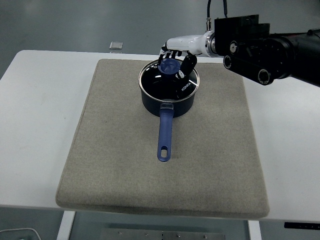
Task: Lift the pot lid and place it to the right of the pot.
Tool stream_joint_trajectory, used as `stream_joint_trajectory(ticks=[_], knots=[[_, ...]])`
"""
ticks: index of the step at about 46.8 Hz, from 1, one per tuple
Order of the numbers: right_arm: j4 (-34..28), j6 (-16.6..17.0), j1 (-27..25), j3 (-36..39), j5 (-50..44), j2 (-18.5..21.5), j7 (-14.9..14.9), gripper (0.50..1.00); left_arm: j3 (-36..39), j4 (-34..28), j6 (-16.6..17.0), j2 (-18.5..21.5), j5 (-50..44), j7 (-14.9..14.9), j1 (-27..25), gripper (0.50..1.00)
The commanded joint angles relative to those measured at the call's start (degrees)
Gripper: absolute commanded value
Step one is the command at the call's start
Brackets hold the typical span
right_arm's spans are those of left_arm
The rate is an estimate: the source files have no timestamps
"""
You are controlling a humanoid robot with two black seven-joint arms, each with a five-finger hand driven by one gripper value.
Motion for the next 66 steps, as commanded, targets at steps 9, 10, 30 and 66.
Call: stream_joint_trajectory(ticks=[9,10,30,66], knots=[[0.27,0.21,0.18,0.0,-0.35,0.0,-0.04,0.603,0.0,0.0,0.0,0.0,0.01,0.0,0.0,1.0],[0.27,0.21,0.18,0.0,-0.44,0.0,-0.04,0.59,0.0,0.0,0.0,0.0,0.01,0.0,0.0,1.0],[0.44,0.47,0.45,0.0,-0.26,0.0,-0.04,0.523,0.0,0.0,0.0,0.0,0.01,0.0,0.0,1.0],[0.53,4.16,4.14,-0.18,0.53,-4.57,-0.04,0.5,0.0,0.0,0.0,0.0,0.01,0.0,0.0,1.0]])
